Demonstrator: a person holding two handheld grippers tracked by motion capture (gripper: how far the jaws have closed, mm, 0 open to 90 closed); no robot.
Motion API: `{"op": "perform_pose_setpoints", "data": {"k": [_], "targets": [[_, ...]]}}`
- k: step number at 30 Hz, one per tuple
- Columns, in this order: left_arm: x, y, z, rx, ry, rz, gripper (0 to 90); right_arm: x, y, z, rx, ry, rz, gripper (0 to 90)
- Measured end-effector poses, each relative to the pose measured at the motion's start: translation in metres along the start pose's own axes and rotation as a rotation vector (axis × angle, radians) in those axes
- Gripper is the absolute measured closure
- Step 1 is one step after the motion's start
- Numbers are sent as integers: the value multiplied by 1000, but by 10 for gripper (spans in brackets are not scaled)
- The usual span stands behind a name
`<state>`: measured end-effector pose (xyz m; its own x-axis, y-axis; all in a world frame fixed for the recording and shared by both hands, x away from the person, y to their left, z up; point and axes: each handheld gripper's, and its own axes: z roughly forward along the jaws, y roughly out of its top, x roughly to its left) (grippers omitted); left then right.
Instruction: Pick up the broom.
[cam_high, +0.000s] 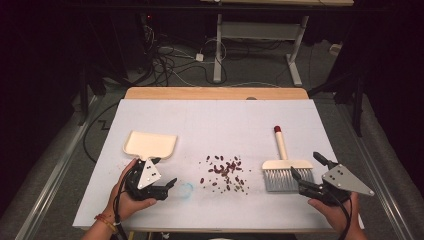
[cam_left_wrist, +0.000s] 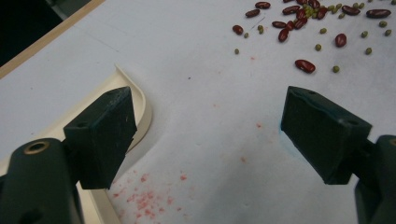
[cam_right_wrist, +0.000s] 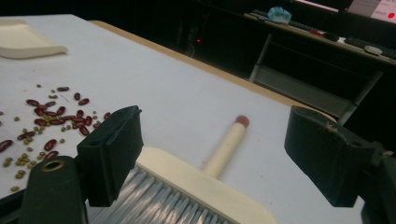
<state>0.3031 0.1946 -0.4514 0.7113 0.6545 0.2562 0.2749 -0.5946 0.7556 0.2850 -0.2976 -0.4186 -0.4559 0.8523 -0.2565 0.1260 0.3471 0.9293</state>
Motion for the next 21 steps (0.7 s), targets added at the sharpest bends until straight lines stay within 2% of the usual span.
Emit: {"op": "perform_pose_setpoints", "data": {"k": [5,7,11,13,14,15,17,18,21], "targets": [[0,-1,-2,-3,2,-4,175,-1,1,-1,3,-9,-6,194],[-1,0,-1,-1,5,0,175,-1,2,-4,2,-25,-8,192],[-3,-1,1,12,0,14,175,-2,5,-5,7,-25,2,192],[-3,-1,1,14,0,10,175,-3,7,-3,26,-37,8,193],[-3,-1,1,15,1,7,175,-4,9,0,86,-74,25,216],[-4,-1,1,22,3,9,175,-5,10,4,129,-85,46,217],[-5,-1,1,27,5,15,175,-11,12,12,182,-52,83,224],[-6,-1,2,29,5,22,175,-14,13,18,219,-64,87,223],[-6,-1,2,38,4,25,175,-26,19,42,332,-63,138,232]]}}
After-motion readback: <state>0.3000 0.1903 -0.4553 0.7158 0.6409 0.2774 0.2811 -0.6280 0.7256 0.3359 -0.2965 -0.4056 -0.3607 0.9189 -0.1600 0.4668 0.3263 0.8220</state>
